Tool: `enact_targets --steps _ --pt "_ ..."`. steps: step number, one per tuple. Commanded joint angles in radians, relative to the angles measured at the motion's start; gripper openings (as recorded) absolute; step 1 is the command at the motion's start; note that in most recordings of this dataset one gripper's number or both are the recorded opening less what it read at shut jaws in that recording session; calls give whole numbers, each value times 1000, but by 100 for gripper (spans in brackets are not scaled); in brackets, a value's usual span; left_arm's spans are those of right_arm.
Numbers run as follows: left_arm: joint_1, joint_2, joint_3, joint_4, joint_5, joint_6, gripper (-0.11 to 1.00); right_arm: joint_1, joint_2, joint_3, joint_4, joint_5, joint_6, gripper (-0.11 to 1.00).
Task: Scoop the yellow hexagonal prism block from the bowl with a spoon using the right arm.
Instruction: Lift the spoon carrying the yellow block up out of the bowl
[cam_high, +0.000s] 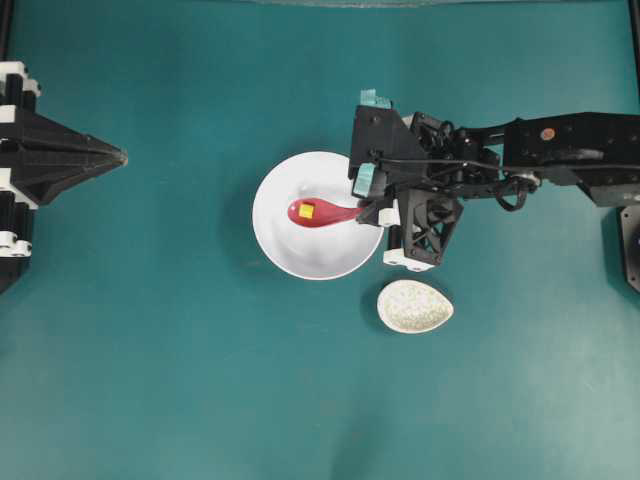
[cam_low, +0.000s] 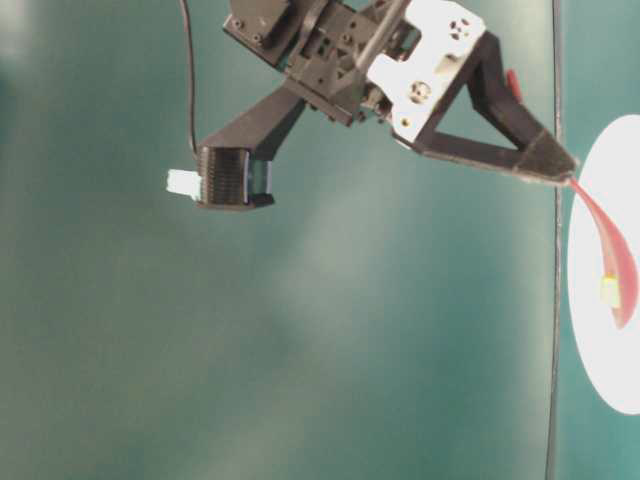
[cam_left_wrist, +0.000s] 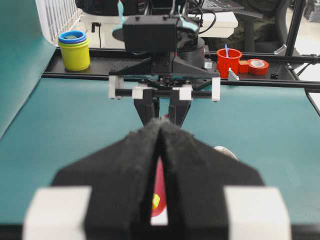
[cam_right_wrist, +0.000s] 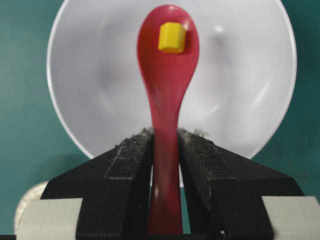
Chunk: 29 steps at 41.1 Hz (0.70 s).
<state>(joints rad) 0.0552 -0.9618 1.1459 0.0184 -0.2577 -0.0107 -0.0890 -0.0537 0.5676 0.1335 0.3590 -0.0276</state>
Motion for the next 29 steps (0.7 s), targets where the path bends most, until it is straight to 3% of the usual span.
enact_targets --steps 1,29 --pt "-2 5 -29 3 -3 -2 2 3 -34 -12 3 -6 0 24" --pt "-2 3 -29 3 -8 -2 2 3 -123 -35 -14 0 -3 24"
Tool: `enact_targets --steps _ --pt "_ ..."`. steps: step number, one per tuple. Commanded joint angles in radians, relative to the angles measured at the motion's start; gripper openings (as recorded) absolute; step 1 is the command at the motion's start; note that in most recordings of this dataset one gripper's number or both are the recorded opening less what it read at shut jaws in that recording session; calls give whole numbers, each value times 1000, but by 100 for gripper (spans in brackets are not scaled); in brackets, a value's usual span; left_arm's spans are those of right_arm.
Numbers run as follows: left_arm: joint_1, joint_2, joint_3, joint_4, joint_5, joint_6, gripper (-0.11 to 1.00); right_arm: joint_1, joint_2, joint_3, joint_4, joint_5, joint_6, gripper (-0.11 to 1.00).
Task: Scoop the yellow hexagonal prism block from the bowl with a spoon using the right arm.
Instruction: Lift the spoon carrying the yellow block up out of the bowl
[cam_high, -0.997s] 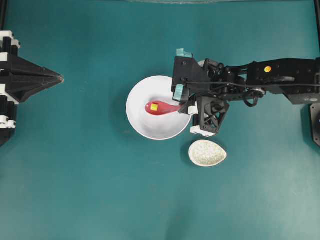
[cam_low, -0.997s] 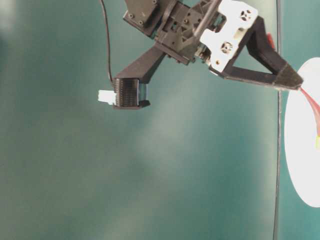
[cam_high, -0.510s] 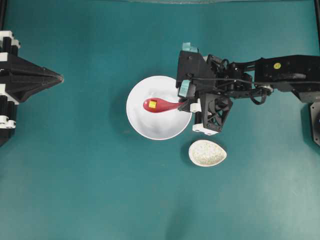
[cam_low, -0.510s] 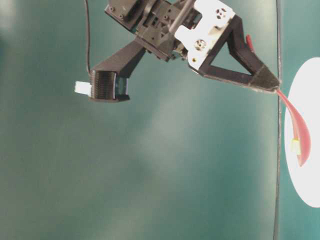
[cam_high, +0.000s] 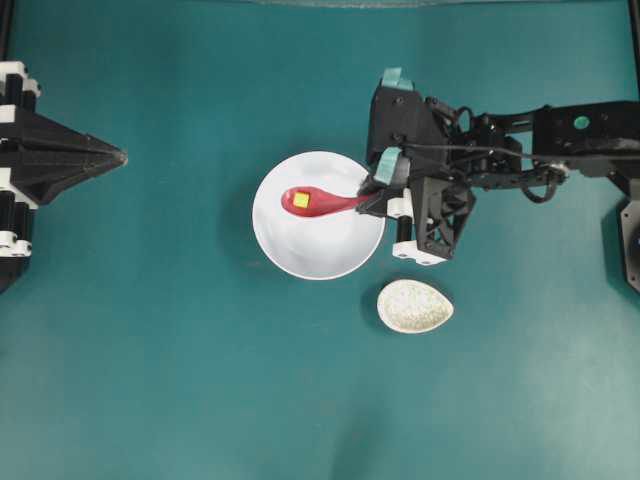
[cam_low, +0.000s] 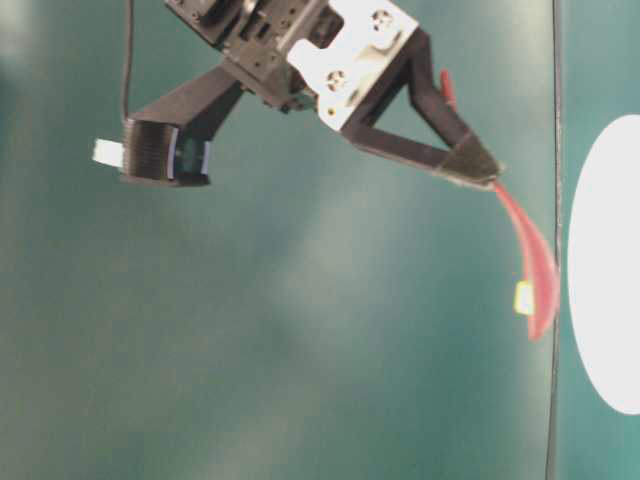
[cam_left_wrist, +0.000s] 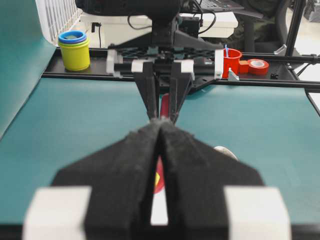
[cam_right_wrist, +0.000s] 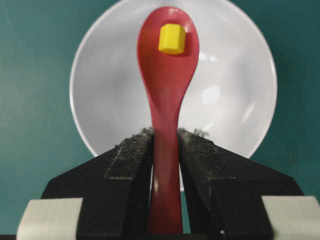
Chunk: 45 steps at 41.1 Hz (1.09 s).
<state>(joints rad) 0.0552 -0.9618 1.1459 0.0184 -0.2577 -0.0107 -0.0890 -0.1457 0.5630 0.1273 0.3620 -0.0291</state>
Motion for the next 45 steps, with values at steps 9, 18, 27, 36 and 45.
enact_targets --steps 9,18,27,36,45 --pt "-2 5 -29 2 -8 -2 2 0 -52 -46 -25 11 -2 24" --pt "-2 5 -29 2 -6 -2 2 -6 -69 -74 -32 63 -2 24" --pt "-2 5 -29 2 -6 -2 2 -9 -74 -95 -51 84 -2 24" --pt "-2 3 -28 2 -3 -2 2 -11 -78 -109 -54 87 -2 24" --pt "-2 5 -28 3 -2 -2 2 -9 -94 -114 -55 97 -2 24"
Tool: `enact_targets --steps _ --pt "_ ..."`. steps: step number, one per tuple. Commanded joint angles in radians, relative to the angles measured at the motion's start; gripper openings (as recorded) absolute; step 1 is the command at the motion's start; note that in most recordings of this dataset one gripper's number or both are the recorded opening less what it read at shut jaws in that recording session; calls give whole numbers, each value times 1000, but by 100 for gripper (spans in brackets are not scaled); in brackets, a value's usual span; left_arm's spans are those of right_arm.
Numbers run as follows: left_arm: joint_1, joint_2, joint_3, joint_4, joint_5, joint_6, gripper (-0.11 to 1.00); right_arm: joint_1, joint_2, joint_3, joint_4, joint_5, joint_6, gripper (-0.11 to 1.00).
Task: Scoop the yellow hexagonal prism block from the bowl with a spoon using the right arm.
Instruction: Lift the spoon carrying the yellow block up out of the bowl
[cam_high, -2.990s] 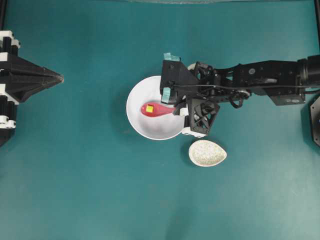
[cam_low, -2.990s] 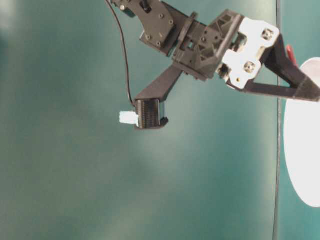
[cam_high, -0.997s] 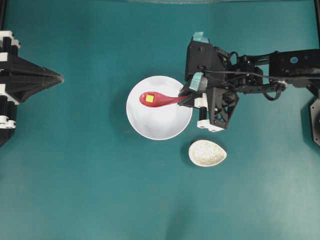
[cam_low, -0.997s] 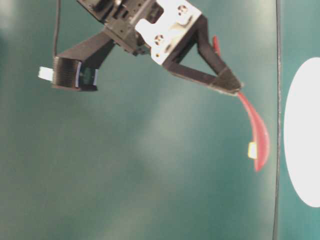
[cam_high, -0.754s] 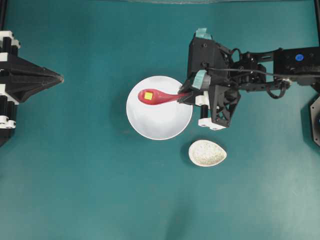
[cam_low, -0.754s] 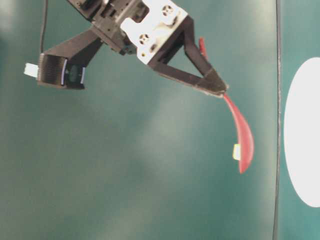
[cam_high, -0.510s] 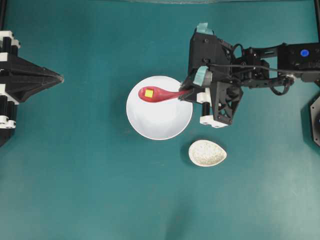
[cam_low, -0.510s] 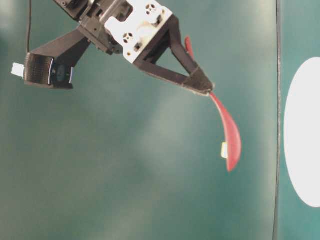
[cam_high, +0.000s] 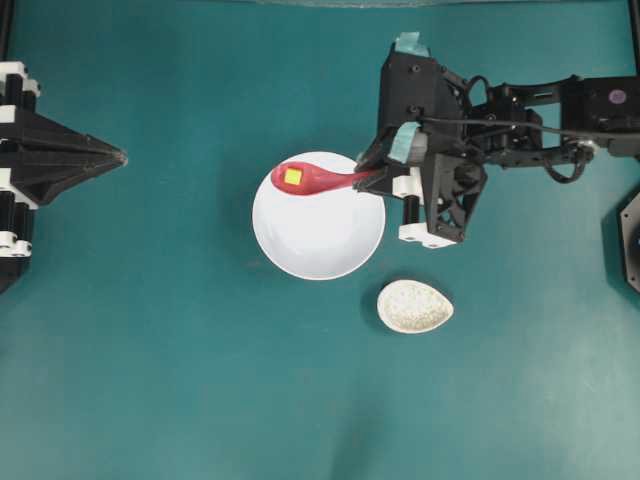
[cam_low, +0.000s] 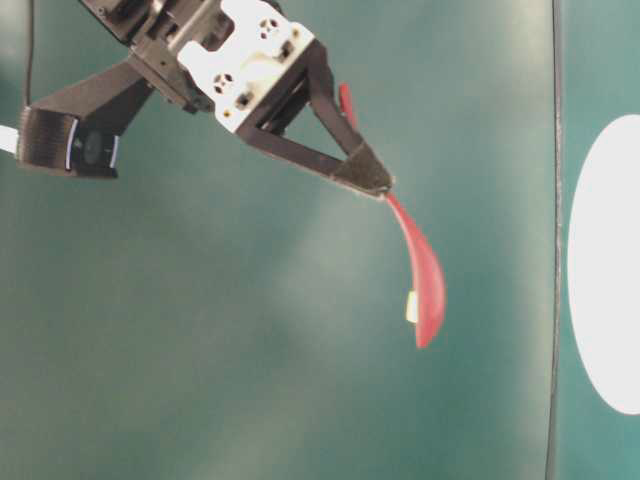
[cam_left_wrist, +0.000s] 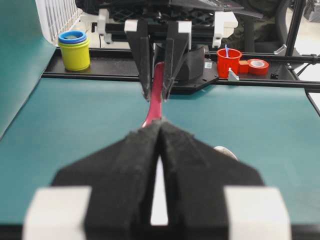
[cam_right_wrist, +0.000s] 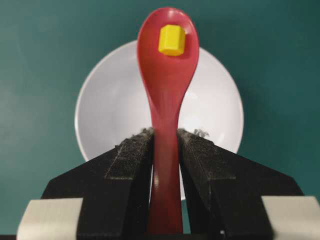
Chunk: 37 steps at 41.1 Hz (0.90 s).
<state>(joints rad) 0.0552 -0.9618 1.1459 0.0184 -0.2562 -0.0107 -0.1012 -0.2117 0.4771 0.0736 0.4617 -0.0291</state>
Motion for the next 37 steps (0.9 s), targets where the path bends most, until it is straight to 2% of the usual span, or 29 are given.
enact_targets --steps 1,13,26,37 --pt "-2 5 -28 3 -3 -2 2 3 -29 -28 -2 -3 -2 24" --pt "-2 5 -28 2 -3 -3 2 3 -40 -28 -28 26 -2 24" --pt "-2 5 -28 2 -3 -5 2 3 -75 -28 -34 38 -2 24" --pt "-2 5 -28 2 -3 -5 2 2 -107 -21 -67 46 -2 24"
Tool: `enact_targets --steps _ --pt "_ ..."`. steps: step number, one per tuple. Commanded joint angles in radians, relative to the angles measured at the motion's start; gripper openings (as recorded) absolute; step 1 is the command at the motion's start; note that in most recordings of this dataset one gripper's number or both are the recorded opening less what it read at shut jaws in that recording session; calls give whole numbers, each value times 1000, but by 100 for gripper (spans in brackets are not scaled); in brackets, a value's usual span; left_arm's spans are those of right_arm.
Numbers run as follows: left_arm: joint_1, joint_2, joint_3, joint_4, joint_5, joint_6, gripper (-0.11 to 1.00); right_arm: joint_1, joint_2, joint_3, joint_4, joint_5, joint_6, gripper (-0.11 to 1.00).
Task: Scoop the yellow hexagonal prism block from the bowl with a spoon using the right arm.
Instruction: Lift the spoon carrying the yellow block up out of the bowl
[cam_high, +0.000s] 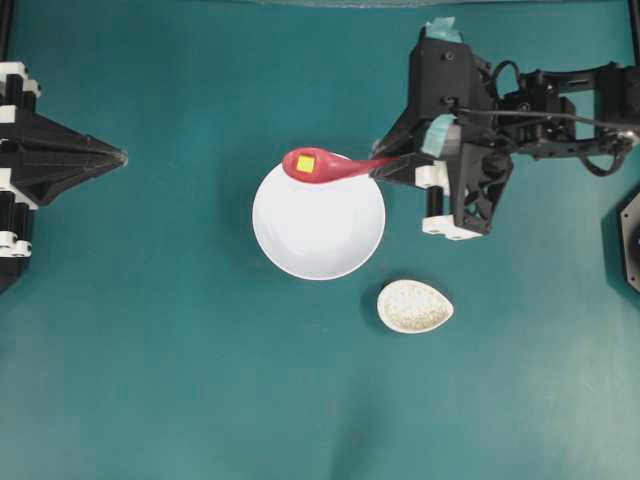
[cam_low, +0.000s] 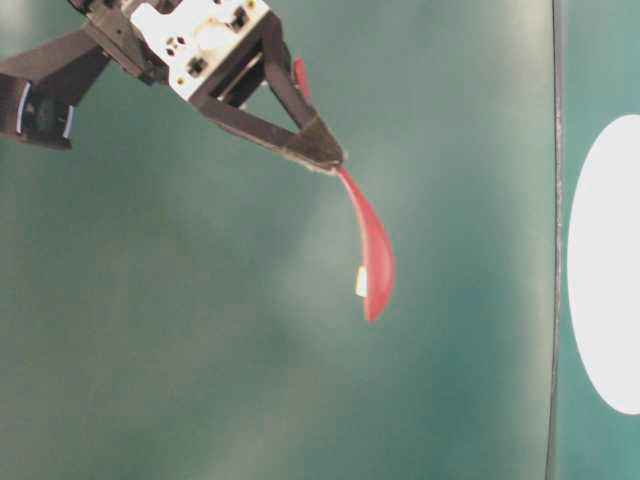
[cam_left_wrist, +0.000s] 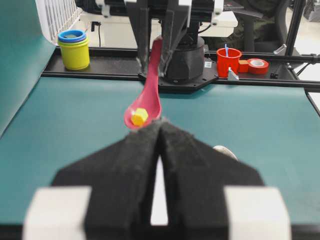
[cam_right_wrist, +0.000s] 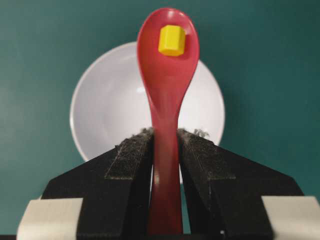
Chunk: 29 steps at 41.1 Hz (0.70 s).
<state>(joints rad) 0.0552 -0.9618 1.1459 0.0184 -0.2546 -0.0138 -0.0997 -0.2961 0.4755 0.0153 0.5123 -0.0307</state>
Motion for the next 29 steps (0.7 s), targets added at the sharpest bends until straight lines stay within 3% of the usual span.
enact_targets --steps 1,29 --pt "-2 5 -26 2 -5 -2 2 0 -25 -18 -9 -5 0 24" --pt "-26 23 -23 2 5 -5 2 2 -23 -18 -12 -8 -2 24"
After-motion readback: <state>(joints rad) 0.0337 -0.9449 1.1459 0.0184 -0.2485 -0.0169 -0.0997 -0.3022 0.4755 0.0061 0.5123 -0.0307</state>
